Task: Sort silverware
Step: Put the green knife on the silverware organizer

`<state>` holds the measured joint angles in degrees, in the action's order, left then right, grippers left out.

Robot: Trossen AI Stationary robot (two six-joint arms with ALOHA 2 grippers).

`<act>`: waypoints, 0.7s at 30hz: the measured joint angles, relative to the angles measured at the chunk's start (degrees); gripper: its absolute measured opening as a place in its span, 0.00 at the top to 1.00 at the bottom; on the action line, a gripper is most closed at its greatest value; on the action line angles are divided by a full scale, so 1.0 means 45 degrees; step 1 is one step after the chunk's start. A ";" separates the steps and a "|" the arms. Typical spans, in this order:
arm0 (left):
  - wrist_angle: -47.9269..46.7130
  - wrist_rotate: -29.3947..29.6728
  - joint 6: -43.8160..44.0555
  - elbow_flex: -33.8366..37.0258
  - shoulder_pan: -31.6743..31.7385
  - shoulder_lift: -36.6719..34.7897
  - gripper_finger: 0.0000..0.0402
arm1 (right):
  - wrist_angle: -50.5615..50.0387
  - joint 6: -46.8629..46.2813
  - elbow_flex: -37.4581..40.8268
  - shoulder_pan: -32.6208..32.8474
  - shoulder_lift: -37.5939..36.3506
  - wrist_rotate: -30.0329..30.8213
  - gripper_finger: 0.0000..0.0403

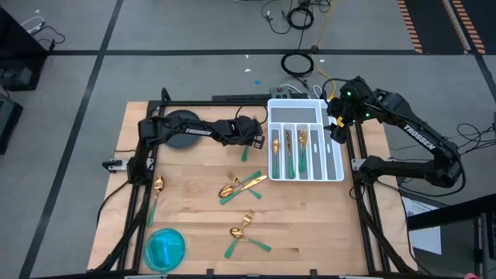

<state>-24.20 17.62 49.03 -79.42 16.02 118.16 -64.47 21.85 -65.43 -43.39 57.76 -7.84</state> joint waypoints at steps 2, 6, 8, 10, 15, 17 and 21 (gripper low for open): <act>-0.0033 -0.0110 0.0036 0.0024 -0.0034 0.0163 0.77 | 0.0000 -0.0005 0.0000 0.0000 0.0000 0.0000 0.37; 0.0355 -0.0034 0.0340 0.0005 -0.0255 0.0451 0.77 | -0.0003 -0.0008 0.0000 0.0001 0.0000 -0.0005 0.37; 0.0545 0.0220 0.0355 -0.0024 -0.0342 0.0621 0.77 | -0.0003 -0.0005 -0.0005 0.0003 0.0000 -0.0005 0.37; 0.0595 0.0241 0.0375 -0.0058 -0.0431 0.0810 0.77 | -0.0010 -0.0010 -0.0005 0.0002 0.0004 -0.0030 0.37; 0.0415 0.0490 0.1026 -0.0068 -0.0696 0.1115 0.77 | -0.0005 -0.0034 -0.0010 0.0000 0.0000 -0.0446 0.37; 0.0393 0.0800 0.1031 -0.0079 -0.0856 0.1139 0.77 | -0.0007 -0.0034 -0.0010 0.0000 0.0005 -0.0658 0.37; -0.0941 0.1811 0.1017 -0.0787 -0.1219 0.1210 0.77 | -0.0006 -0.0029 -0.0010 0.0003 0.0004 -0.0665 0.37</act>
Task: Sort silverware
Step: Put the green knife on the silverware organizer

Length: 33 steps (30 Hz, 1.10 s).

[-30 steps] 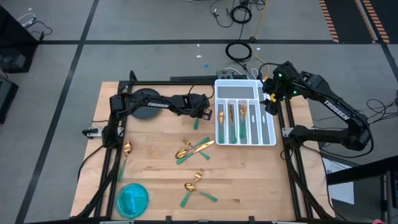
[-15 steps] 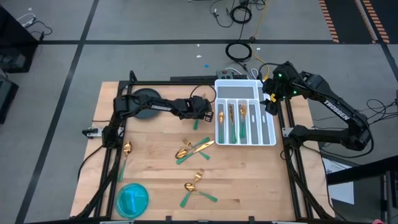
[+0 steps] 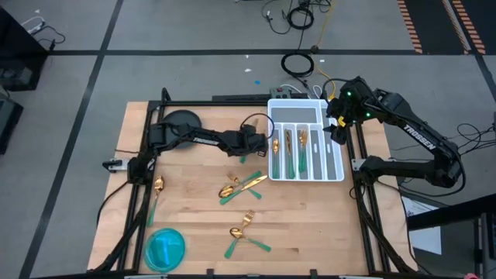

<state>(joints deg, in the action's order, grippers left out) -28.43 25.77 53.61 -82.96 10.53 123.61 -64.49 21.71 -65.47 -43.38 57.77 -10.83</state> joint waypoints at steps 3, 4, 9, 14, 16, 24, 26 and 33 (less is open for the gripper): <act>-0.1133 0.0078 -0.0023 -0.0326 -0.0107 0.0004 0.77 | -0.0008 0.0000 0.0000 0.0001 0.0001 0.0005 0.37; -0.1215 0.0099 0.0016 -0.0348 -0.0138 0.0009 0.77 | -0.0004 0.0000 -0.0005 -0.0004 0.0001 0.0000 0.37; -0.1755 0.0074 0.0353 -0.0484 -0.0367 -0.0087 0.77 | -0.0004 -0.0001 -0.0005 0.0001 0.0000 0.0002 0.37; -0.2732 -0.0714 0.0707 -0.0656 -0.0667 -0.0412 0.77 | -0.0047 0.0000 -0.0005 -0.0004 0.0001 0.0005 0.37; -0.2897 -0.0794 0.0989 -0.0675 -0.0783 -0.0703 0.77 | -0.0042 0.0000 -0.0005 0.0000 0.0001 0.0001 0.37; -0.3777 -0.3117 0.0678 -0.0704 -0.0611 -0.1291 0.77 | -0.0011 -0.0005 -0.0005 -0.0002 -0.0004 0.0000 0.37; -0.3684 -0.3610 0.0605 -0.0707 -0.0590 -0.1291 0.77 | -0.0008 -0.0005 -0.0007 -0.0001 -0.0001 0.0000 0.37; -0.3514 -0.3878 -0.0226 -0.0709 -0.0439 -0.1395 0.77 | -0.0008 -0.0005 -0.0005 -0.0004 -0.0004 -0.0321 0.37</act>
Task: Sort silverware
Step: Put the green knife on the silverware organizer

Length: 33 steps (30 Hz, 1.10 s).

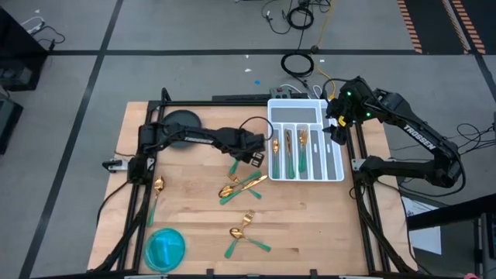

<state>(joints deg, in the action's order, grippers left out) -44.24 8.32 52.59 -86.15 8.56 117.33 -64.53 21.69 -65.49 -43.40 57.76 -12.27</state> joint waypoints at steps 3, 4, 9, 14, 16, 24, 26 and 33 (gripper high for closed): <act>-0.0395 -0.0412 0.0427 -0.0010 0.0014 -0.0213 0.77 | -0.0036 0.0002 -0.0005 0.0005 0.0000 -0.0019 0.37; -0.0715 -0.0433 0.0404 -0.0010 0.0005 -0.0249 0.77 | -0.0042 0.0010 -0.0005 0.0003 0.0003 -0.0016 0.37; -0.2254 -0.0737 -0.0440 -0.0005 0.0021 -0.0260 0.77 | -0.0161 0.0005 -0.0005 0.0000 0.0000 -0.0029 0.37; -0.2761 -0.1507 0.0215 0.0000 -0.0141 -0.0260 0.77 | -0.0120 0.0129 -0.0002 0.0001 0.0000 -0.0024 0.37; -0.2663 -0.1469 0.0164 -0.0010 -0.0212 -0.0260 0.77 | -0.0026 0.0226 -0.0001 0.0004 0.0000 -0.0024 0.37; -0.1848 -0.1948 -0.2143 -0.0005 0.0235 -0.0260 0.77 | 0.0015 -0.0353 0.0000 0.0005 0.0000 -0.0024 0.37; -0.1680 -0.2159 -0.2427 -0.0005 0.0563 -0.0260 0.77 | 0.0015 -0.0554 0.0000 0.0004 0.0000 -0.0024 0.37; -0.0919 -0.2426 -0.3105 -0.0005 0.1490 -0.0260 0.73 | 0.0014 -0.0873 0.0000 0.0000 0.0000 -0.0024 0.37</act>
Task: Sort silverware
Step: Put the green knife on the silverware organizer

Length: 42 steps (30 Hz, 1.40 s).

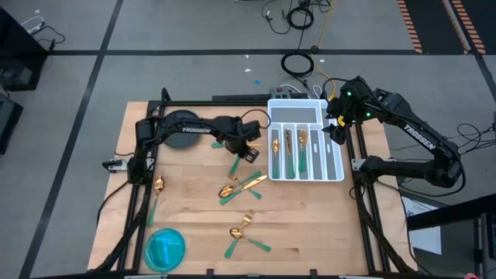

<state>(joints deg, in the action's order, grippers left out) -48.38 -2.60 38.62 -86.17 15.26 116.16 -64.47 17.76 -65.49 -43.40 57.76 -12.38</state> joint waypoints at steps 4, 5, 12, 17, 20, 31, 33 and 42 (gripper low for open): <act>0.0032 -0.0013 -0.0016 0.0000 0.0307 0.0000 0.66 | 0.0000 -0.0103 -0.0002 0.0001 0.0002 0.0005 0.37; 0.0120 -0.0013 -0.0016 0.0000 0.0316 0.0006 0.64 | 0.0000 -0.0134 0.0000 0.0001 0.0000 0.0005 0.37; 0.0474 0.0007 0.0311 -0.0007 0.0074 0.0267 0.55 | 0.0000 -0.0137 0.0000 0.0000 0.0000 0.0005 0.37; 0.0184 0.0550 0.0586 0.0000 -0.0182 0.0389 0.55 | -0.0005 -0.0127 0.0000 0.0000 0.0000 0.0005 0.37; 0.0328 0.0550 0.0675 -0.0005 -0.0184 0.0389 0.55 | -0.0010 -0.0123 0.0000 0.0005 0.0005 0.0000 0.37; 0.0121 0.0239 0.0450 0.0005 -0.0140 0.0822 0.55 | -0.0010 -0.0093 0.0000 0.0000 0.0005 -0.0005 0.37; 0.0103 0.0208 0.0452 0.0003 -0.0167 0.1056 0.55 | -0.0012 -0.0089 0.0000 0.0003 0.0002 -0.0015 0.37; -0.0107 -0.0828 0.0343 -0.0092 -0.0111 0.1884 0.60 | -0.0024 -0.0093 0.0000 0.0005 0.0002 -0.0010 0.37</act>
<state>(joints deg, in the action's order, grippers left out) -48.86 -6.32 40.16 -86.59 14.76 124.64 -64.58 17.34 -65.49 -43.38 57.77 -12.43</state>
